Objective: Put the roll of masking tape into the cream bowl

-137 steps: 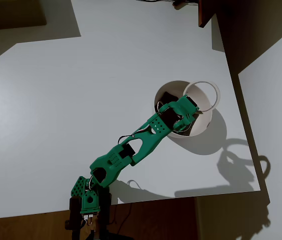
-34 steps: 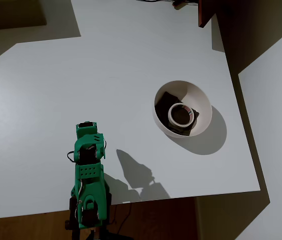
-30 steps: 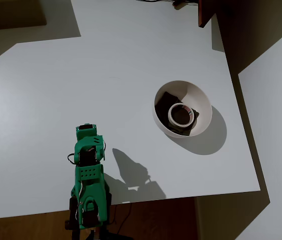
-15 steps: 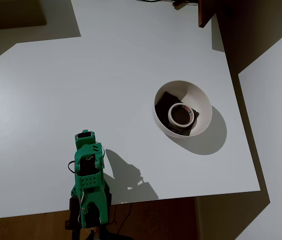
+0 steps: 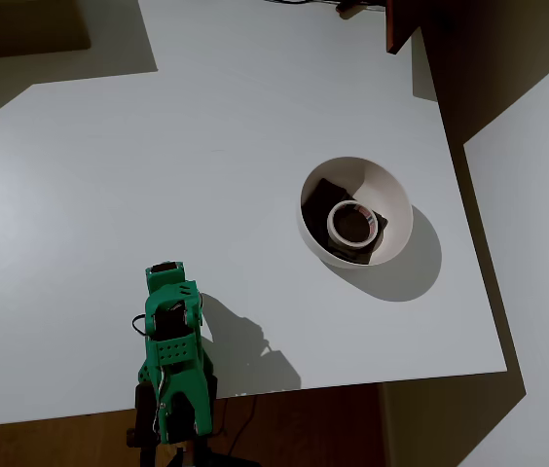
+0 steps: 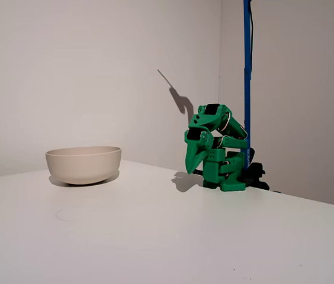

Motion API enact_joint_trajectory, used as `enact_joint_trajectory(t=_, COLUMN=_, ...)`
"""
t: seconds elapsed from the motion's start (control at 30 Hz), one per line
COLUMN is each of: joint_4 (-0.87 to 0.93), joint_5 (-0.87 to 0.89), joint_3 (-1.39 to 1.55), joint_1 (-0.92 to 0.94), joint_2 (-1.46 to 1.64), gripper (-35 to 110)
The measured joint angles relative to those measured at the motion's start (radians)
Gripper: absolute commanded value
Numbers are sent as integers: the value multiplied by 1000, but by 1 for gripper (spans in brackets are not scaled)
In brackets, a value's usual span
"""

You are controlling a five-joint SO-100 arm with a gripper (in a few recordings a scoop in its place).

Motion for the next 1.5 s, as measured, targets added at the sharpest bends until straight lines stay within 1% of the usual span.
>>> enact_joint_trajectory(t=0.33, joint_4=84, joint_5=18, joint_3=5, joint_1=-9, joint_2=2, gripper=-8)
enact_joint_trajectory(t=0.67, joint_4=87, joint_5=9, joint_3=5, joint_1=-3, joint_2=2, gripper=-6)
enact_joint_trajectory(t=0.83, joint_4=87, joint_5=9, joint_3=5, joint_1=-3, joint_2=2, gripper=-8)
enact_joint_trajectory(t=1.5, joint_4=87, joint_5=9, joint_3=5, joint_1=-3, joint_2=2, gripper=-8)
